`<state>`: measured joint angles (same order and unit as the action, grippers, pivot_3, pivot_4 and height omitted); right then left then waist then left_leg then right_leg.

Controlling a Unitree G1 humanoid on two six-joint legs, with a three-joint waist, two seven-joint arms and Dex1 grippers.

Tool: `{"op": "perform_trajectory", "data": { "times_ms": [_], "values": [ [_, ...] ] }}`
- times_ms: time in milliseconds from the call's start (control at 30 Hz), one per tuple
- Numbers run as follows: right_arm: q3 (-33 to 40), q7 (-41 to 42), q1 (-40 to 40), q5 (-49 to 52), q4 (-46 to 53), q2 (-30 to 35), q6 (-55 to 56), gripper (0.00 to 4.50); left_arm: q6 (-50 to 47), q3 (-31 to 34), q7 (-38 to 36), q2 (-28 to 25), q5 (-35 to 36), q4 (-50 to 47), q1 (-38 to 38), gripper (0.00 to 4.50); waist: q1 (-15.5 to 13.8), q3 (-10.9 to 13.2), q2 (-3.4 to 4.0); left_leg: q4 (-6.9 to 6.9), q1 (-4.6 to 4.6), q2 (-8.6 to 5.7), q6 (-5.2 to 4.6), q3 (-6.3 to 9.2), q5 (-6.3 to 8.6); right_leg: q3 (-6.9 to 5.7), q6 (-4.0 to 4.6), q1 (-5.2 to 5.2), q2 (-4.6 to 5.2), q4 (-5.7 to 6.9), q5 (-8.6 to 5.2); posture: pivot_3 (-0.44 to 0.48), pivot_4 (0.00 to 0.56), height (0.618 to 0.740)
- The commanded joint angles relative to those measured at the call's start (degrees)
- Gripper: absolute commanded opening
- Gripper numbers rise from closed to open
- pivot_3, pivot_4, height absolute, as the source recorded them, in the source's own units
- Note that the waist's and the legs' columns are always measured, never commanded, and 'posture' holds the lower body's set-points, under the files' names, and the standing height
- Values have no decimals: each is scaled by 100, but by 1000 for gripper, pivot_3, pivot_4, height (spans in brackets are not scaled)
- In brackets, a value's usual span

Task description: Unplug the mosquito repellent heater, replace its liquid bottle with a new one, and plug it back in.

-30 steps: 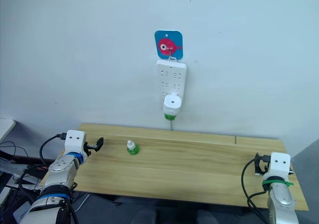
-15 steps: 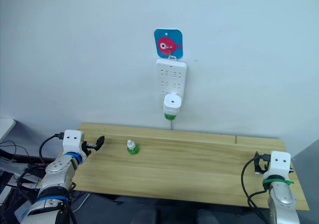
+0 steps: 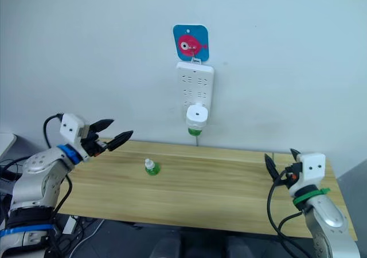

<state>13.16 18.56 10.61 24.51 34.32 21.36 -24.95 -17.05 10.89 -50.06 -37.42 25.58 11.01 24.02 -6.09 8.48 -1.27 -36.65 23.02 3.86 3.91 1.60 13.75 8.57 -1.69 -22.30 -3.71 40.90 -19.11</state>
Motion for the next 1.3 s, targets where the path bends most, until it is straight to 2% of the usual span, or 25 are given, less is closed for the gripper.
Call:
{"op": "perform_trajectory", "data": {
  "times_ms": [33, 100, 267, 367, 633, 967, 1267, 1300],
  "values": [
    [-121, -175, -357, 391, 739, 60, -521, 4500, -270, -360, -283, 170, 138, -226, 652, 3325, 8, 19, -11, -3, 1, -1, 0, -2, 0, 3, -3, 0, 0, -1, 2, 276, 162, 740],
    [-217, -315, -561, 505, 933, 44, -795, 4500, -261, -549, -360, 318, 27, -24, 994, 2741, 17, 36, -18, -3, 3, -4, 0, -5, 1, 8, -4, 4, 1, -8, 2, 266, 167, 740],
    [-513, -615, -878, 575, 1304, -15, -1270, 4500, 93, -799, -471, 751, -270, 963, 1874, 2741, 84, 97, -26, -6, 16, -6, -1, -3, 2, 7, 9, -3, 2, -17, 11, 231, 178, 740],
    [-569, -681, -857, 577, 1371, -37, -1358, 4500, 277, -826, -531, 866, -384, 1332, 2123, 2741, 165, 120, -32, -5, 29, -7, -3, 7, 4, 2, 10, -6, 2, -17, 10, 217, 183, 740],
    [-611, -789, -713, 558, 1451, -63, -1416, 4500, 746, -903, -799, 1244, -634, 2201, 2653, 2741, 155, 178, -39, -31, 71, -17, -2, 70, 2, -42, 8, -10, 2, -18, 10, 200, 187, 740],
    [-634, -770, -575, 591, 1478, -19, -1488, 4500, 945, -1046, -1384, 1653, -775, 2728, 3189, 2741, 179, 190, -45, -38, 86, -23, 1, 114, -1, -83, 2, -5, 2, -19, 14, 188, 186, 740],
    [-771, -873, -405, 544, 1537, -96, -1498, 4500, 564, -1005, -2008, 1571, -639, 2626, 3265, 2741, 192, 194, -39, -29, 98, -20, 0, 163, -1, -137, 21, -2, 2, -17, 4, 180, 187, 740],
    [-790, -929, -427, 554, 1546, -135, -1522, 4500, 486, -982, -2015, 1563, -625, 2633, 3272, 2397, 193, 195, -38, -29, 99, -20, 0, 165, -1, -138, 21, -2, 2, -16, 3, 180, 187, 740]
  ]
}}
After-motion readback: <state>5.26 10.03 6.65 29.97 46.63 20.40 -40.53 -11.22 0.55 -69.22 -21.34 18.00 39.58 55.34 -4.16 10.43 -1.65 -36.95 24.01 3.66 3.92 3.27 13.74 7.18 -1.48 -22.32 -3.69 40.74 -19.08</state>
